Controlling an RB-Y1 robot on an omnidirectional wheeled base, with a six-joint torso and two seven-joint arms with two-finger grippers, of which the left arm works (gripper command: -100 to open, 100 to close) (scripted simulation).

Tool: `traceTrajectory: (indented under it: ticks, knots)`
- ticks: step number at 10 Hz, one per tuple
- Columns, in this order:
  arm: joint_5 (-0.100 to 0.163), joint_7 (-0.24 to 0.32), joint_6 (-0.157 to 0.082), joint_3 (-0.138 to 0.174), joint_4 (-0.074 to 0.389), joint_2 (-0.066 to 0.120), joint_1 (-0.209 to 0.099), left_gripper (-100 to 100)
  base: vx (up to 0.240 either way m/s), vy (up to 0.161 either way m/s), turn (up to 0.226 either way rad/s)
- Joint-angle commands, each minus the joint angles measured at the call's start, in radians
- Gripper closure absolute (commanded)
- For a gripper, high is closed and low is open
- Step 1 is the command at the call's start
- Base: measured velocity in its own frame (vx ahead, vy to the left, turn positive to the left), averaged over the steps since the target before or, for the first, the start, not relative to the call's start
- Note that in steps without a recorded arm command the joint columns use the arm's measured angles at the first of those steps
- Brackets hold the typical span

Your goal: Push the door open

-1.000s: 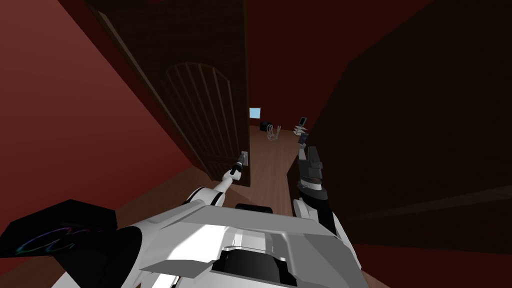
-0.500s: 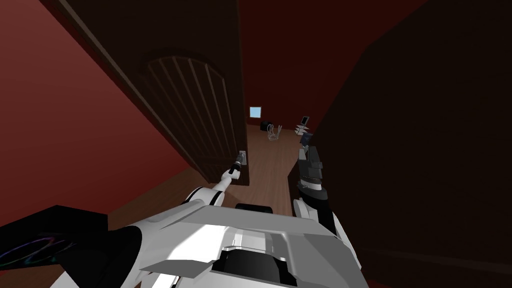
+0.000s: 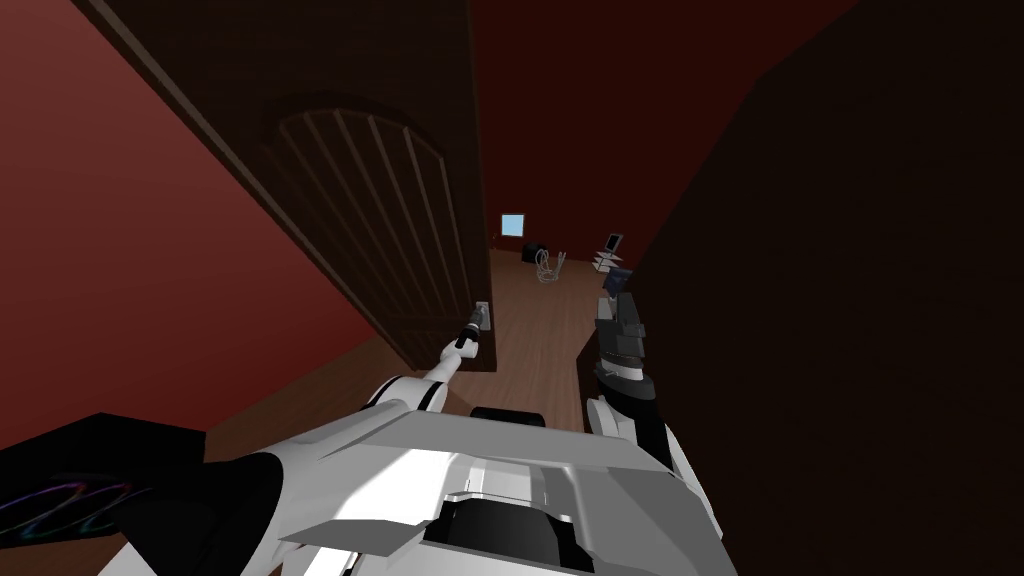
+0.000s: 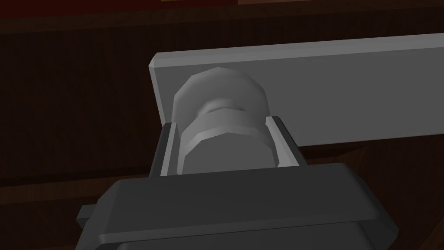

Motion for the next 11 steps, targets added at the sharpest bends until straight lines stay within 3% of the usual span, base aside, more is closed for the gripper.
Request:
traceTrajectory:
  ticks: [1, 11]
  knots:
    - [0.012, -0.016, 0.002, 0.034, 0.002, 0.017, -0.009, 100, 0.163, -0.099, 0.069]
    - [0.052, -0.081, 0.006, 0.147, 0.008, 0.034, -0.009, 100, 0.173, -0.107, 0.070]
